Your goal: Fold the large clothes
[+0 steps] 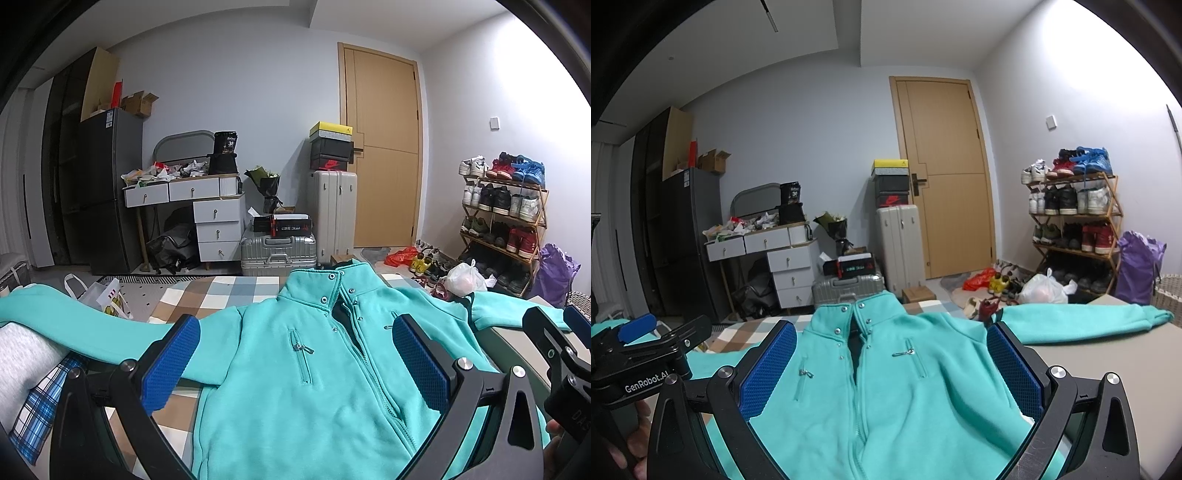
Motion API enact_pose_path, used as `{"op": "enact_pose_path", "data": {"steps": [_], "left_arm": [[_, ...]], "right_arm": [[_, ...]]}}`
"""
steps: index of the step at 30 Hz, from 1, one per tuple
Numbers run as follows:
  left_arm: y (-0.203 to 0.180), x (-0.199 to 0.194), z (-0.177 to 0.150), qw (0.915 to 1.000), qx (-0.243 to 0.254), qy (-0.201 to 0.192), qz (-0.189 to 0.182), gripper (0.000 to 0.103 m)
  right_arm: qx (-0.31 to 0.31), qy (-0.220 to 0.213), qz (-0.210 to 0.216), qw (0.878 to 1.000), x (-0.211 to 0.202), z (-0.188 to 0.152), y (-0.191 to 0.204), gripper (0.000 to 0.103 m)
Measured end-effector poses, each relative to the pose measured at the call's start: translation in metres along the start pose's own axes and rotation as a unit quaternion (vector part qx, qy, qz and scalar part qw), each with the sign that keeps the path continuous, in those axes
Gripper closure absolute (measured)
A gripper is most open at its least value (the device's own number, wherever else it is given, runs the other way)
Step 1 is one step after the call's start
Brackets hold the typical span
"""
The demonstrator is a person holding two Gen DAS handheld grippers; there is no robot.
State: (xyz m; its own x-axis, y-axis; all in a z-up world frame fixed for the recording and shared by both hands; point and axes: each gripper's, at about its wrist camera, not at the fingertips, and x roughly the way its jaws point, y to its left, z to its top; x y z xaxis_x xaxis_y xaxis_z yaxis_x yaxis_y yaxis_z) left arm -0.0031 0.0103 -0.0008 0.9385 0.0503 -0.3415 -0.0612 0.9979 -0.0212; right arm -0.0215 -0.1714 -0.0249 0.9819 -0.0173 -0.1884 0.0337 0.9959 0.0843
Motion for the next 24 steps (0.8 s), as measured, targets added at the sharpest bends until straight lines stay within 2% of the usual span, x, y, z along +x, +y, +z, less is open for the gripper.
{"op": "enact_pose_path", "data": {"steps": [9, 15, 20, 24], "left_arm": [[-0.002, 0.002, -0.001, 1.0, 0.001, 0.004, -0.001, 0.001], [-0.004, 0.01, -0.005, 0.9997, 0.006, 0.023, -0.011, 0.001], [-0.007, 0.016, -0.008, 0.9985, 0.01, 0.05, -0.02, 0.001], [-0.008, 0.016, -0.009, 0.9979, 0.011, 0.06, -0.024, 0.001]], "right_arm": [[0.001, 0.001, 0.0, 1.0, 0.0, -0.001, 0.0, 0.0], [0.02, 0.021, 0.0, 1.0, 0.009, -0.001, -0.009, 0.0], [0.078, 0.066, -0.004, 0.995, 0.028, 0.004, -0.048, 0.0], [0.119, 0.129, -0.03, 0.984, 0.047, 0.005, -0.106, 0.0]]}}
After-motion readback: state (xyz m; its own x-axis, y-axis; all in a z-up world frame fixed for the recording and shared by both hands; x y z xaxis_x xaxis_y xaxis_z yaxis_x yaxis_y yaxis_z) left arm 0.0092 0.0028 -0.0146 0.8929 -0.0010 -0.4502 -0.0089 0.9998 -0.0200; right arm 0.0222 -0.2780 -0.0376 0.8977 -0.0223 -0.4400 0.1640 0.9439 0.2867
